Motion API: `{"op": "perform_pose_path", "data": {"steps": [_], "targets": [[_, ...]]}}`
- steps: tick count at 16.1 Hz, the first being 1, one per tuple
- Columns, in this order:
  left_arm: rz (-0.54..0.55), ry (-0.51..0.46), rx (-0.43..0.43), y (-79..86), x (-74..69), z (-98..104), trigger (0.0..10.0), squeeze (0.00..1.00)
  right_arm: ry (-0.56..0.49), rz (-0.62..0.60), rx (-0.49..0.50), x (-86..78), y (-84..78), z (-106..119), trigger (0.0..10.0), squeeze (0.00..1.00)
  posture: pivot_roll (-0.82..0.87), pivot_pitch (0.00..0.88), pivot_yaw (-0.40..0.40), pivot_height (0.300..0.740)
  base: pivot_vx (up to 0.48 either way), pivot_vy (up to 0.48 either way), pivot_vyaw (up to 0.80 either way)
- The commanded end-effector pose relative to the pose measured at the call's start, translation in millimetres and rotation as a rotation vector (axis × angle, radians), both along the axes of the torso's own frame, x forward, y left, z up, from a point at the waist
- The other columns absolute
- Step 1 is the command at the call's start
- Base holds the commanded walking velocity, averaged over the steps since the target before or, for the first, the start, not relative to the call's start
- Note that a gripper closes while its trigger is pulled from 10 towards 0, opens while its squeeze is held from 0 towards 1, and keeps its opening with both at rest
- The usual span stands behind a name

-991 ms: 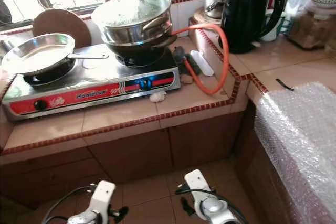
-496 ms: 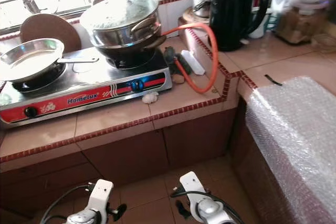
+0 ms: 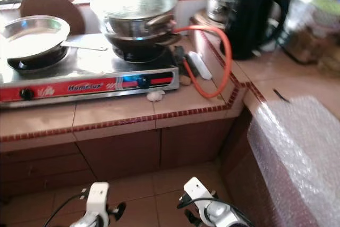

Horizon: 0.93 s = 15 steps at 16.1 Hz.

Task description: Kitchen organization

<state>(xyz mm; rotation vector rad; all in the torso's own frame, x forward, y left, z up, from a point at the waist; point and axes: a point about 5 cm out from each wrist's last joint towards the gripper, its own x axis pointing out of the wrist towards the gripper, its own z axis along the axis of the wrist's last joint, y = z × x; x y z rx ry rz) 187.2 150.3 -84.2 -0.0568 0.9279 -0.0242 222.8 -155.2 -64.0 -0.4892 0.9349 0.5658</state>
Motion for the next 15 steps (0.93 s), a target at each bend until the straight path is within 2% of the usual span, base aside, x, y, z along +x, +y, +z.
{"op": "perform_pose_path", "data": {"steps": [1,3,5,7,9,12,14,15], "targets": [[0.015,-0.040,0.047,4.6,3.6,3,10.0,0.00,0.021,0.029,0.003,-2.0,4.0,-1,10.0,0.00,-0.10,0.039,-0.076,0.740,0.000,0.000,0.00],[-0.001,-0.073,0.086,7.8,5.8,5,10.0,0.00,0.020,0.051,0.006,-0.7,8.6,-1,10.0,0.00,-0.04,0.040,-0.090,0.740,0.000,0.000,0.00],[0.036,-0.099,0.095,12.1,8.5,7,10.0,0.00,0.033,0.085,0.015,-5.5,16.0,-3,10.0,0.00,0.05,0.049,-0.110,0.740,0.000,0.000,0.00],[0.045,-0.102,0.112,11.5,4.0,6,10.0,0.00,0.046,0.152,0.013,-10.6,24.6,-6,10.0,0.00,0.10,0.049,-0.114,0.740,0.000,0.000,0.00],[0.031,-0.105,0.118,6.9,-3.3,3,10.0,0.00,0.051,0.161,0.002,-13.9,27.3,-8,10.0,0.00,0.14,0.054,-0.121,0.740,0.000,0.000,0.00],[0.014,-0.105,0.120,0.7,-7.8,1,10.0,0.00,0.037,0.225,-0.032,-10.2,31.1,-6,10.0,0.00,0.13,0.037,-0.127,0.740,0.000,0.000,0.00],[-0.032,-0.086,0.154,13.3,-9.2,0,10.0,0.00,-0.014,0.165,0.014,4.5,44.7,3,10.0,0.00,0.12,0.020,-0.076,0.740,0.000,0.000,0.00],[-0.049,-0.076,0.180,23.4,-11.8,-1,10.0,0.00,-0.024,0.142,0.028,5.9,49.5,4,10.0,0.00,0.13,0.015,-0.065,0.740,0.000,0.000,0.00]]}}
